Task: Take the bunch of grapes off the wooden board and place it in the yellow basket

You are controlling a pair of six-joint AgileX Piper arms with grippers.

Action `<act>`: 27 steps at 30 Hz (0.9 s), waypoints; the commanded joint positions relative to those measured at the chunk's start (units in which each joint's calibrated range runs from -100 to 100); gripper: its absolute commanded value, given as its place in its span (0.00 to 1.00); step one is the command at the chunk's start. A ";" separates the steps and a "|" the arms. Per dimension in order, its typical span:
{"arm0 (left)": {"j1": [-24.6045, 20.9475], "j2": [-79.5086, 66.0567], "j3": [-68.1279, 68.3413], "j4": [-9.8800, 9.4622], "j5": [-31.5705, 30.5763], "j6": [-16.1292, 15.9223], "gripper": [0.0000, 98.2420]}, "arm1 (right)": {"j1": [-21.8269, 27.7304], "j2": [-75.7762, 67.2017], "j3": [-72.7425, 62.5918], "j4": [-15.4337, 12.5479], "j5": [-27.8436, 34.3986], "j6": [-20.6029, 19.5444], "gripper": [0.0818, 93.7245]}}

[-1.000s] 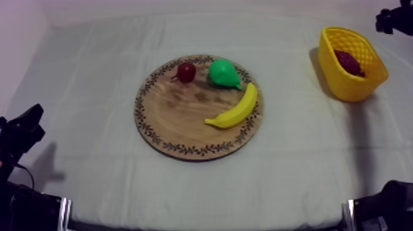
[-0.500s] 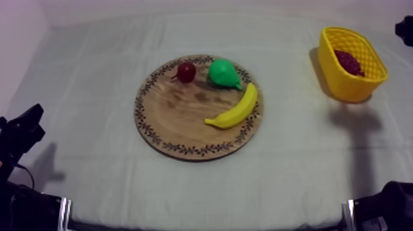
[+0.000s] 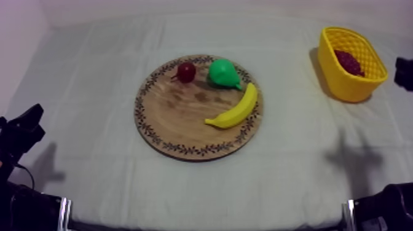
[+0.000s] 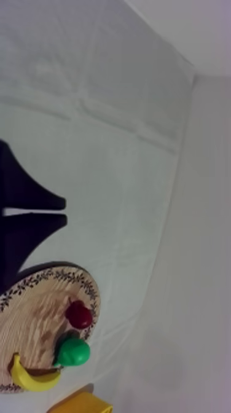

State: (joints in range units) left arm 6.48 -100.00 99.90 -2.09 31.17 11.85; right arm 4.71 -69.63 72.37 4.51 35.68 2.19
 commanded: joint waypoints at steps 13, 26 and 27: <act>0.00 0.00 -0.02 -0.04 -0.05 -0.05 0.00 | -2.01 -22.07 22.93 -0.26 -3.27 -0.79 0.19; 0.00 0.00 -0.02 -0.04 -0.05 0.00 0.00 | -1.55 -25.97 27.17 -2.97 -3.52 -1.36 0.01; 0.00 0.00 -0.02 -0.04 -0.05 0.00 0.00 | -1.54 -26.00 27.21 -3.44 -3.49 -1.13 0.01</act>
State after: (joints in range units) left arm 6.48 -100.00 99.90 -2.09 31.17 11.85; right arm 3.16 -95.64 99.61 1.48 32.05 0.84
